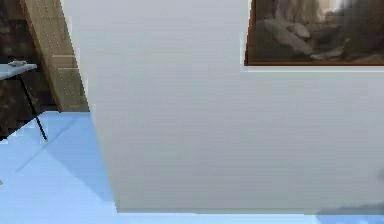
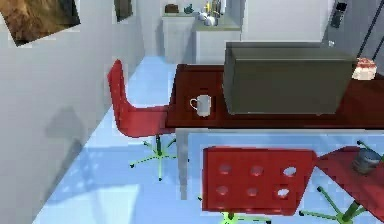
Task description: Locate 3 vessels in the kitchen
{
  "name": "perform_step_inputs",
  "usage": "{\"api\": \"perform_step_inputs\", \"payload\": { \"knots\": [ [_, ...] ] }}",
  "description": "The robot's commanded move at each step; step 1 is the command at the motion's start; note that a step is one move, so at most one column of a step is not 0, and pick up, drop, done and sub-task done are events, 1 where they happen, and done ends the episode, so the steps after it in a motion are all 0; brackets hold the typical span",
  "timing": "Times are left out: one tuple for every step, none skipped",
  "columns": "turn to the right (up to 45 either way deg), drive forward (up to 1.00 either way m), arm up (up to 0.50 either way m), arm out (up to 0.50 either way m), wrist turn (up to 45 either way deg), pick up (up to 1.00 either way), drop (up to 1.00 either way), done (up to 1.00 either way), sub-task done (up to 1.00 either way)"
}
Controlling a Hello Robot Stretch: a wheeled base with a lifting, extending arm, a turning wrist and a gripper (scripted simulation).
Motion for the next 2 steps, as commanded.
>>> {"api": "perform_step_inputs", "payload": {
  "knots": [
    [45.0,0.0,0.0,0.0,0.0,0.0,0.0,0.0,0.0],
    [9.0,0.0,0.0,0.0,0.0,0.0,0.0,0.0,0.0]
  ]
}}
